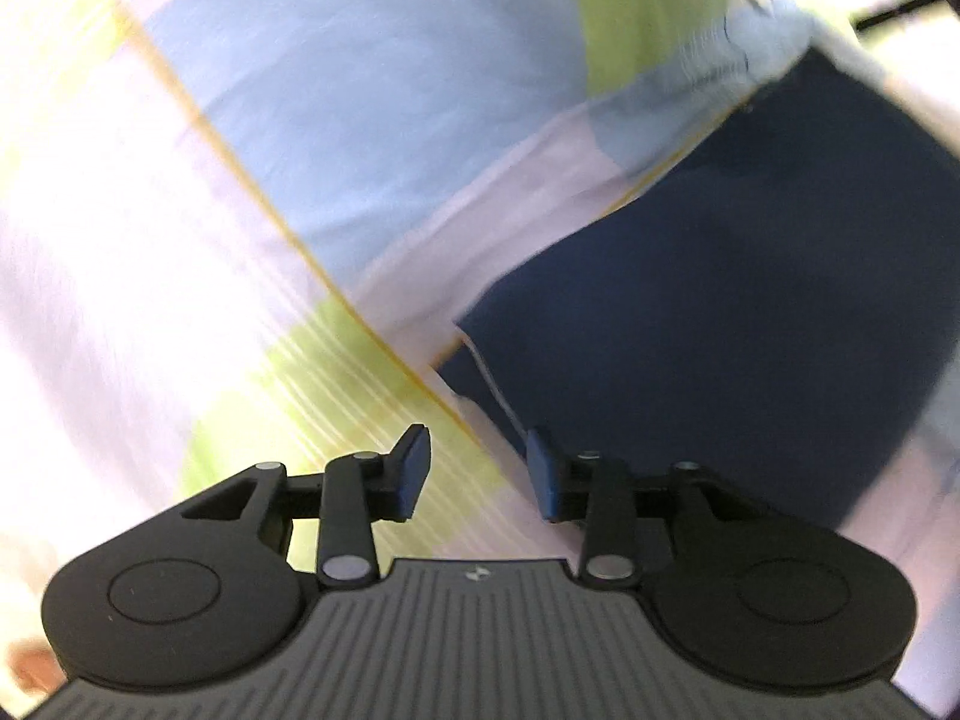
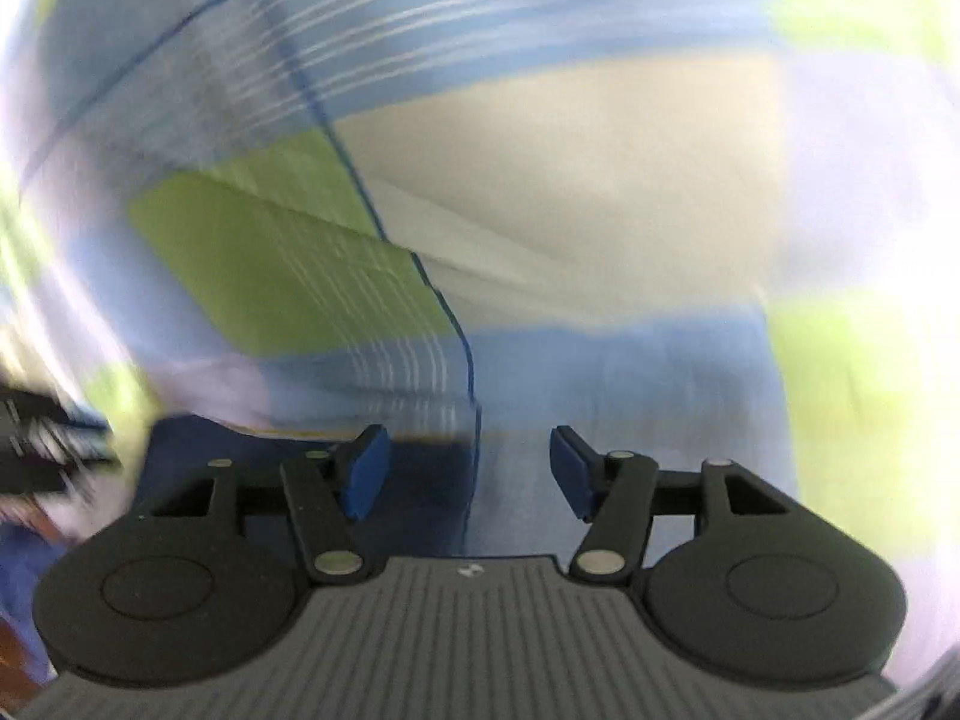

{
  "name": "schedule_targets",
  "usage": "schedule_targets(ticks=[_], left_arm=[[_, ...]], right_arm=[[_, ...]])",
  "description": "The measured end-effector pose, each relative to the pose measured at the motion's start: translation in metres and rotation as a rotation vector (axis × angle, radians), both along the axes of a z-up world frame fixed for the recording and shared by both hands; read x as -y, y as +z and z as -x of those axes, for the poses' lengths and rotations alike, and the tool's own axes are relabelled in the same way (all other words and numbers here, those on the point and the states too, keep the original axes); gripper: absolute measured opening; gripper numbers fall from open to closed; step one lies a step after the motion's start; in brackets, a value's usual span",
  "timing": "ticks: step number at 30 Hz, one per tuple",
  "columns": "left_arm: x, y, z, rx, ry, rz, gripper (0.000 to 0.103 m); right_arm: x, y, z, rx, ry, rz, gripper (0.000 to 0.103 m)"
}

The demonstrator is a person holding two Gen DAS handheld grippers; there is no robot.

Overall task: Fold clothes
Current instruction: 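Fold the top over again with both grippers and open them, then close both grippers on the folded top's edge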

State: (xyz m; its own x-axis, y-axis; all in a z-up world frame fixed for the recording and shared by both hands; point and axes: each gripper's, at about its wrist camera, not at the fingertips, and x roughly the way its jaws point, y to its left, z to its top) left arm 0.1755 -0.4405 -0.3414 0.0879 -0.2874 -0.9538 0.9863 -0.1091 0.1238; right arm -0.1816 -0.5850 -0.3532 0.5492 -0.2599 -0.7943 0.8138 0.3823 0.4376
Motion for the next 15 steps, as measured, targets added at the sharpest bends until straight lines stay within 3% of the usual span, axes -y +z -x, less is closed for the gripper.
schedule_targets(ticks=[3, 9, 13, 15], left_arm=[[0.007, -0.010, 0.003, -0.043, 0.099, -0.034, 0.050], [0.027, -0.033, -0.017, -0.174, 0.325, -0.030, 0.050], [0.038, -0.044, -0.027, -0.212, 0.379, -0.010, 0.050], [0.038, -0.044, -0.024, -0.207, 0.375, 0.018, 0.044]], right_arm=[[-0.011, -0.006, -0.003, -0.015, -0.037, -0.031, 0.056], [-0.012, -0.014, -0.028, 0.017, -0.125, -0.069, 0.057], [-0.004, -0.025, -0.029, 0.044, -0.168, -0.097, 0.058], [0.001, -0.030, -0.032, 0.040, -0.172, -0.099, 0.058]])
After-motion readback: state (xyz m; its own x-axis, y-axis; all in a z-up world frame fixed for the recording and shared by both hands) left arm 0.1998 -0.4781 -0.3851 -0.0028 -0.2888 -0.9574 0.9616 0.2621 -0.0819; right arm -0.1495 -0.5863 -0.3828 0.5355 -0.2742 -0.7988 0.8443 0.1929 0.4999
